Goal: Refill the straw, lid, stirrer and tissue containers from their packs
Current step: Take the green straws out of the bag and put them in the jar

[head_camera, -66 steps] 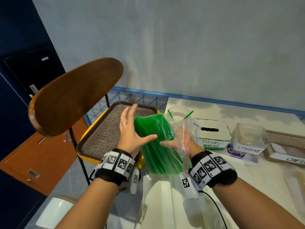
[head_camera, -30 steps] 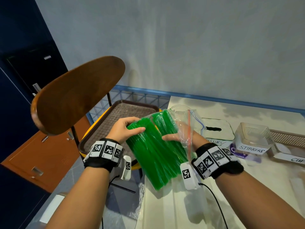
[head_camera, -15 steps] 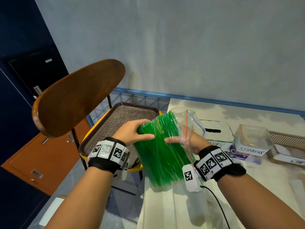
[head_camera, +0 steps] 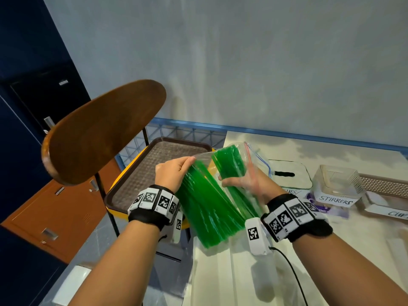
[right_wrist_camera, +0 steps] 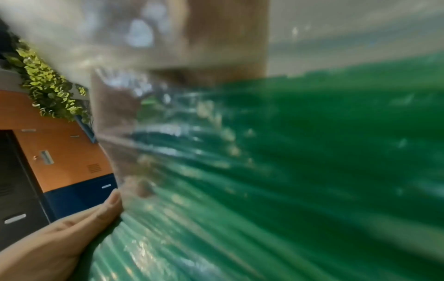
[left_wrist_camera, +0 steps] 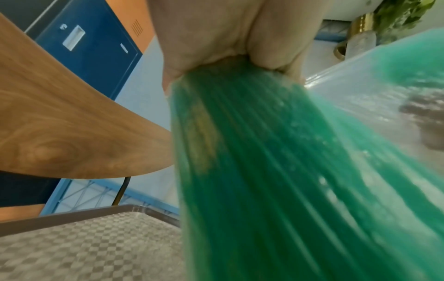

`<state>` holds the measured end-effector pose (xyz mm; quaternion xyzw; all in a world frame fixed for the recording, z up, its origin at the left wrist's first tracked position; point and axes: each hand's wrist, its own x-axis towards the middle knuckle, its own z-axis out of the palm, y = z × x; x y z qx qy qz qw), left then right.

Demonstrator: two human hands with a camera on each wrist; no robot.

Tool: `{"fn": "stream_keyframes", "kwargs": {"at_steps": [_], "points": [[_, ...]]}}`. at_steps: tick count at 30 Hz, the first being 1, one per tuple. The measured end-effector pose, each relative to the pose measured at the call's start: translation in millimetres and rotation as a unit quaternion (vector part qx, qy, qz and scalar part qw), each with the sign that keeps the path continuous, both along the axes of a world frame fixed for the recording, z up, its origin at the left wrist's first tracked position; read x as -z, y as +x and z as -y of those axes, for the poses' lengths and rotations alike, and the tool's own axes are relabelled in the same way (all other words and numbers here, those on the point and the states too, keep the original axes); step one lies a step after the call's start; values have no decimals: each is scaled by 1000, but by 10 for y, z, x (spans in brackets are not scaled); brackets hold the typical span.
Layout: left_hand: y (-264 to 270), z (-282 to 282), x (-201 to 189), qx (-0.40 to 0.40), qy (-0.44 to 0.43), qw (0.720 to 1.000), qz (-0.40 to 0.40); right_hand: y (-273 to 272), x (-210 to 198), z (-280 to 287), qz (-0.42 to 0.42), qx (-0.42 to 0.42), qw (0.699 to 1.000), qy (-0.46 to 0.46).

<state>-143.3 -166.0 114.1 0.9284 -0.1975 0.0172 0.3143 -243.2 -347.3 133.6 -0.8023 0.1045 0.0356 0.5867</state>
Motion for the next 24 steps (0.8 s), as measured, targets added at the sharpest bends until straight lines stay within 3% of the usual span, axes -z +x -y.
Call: {"fn": "stream_keyframes", "kwargs": {"at_steps": [4, 8, 14, 20, 24], "points": [[-9, -44, -39, -27, -8, 999, -20, 10, 17, 106, 36, 12, 999, 30], [79, -210, -23, -54, -83, 993, -70, 0, -34, 232, 106, 103, 974, 171], [126, -224, 19, -52, -128, 988, -62, 72, -68, 269, 150, 137, 963, 176], [183, -346, 126, -124, -164, 978, -35, 281, -248, 388, 262, 281, 891, 244], [261, -394, 182, -171, -183, 968, -30, 441, -445, 487, 322, 334, 845, 267]]}}
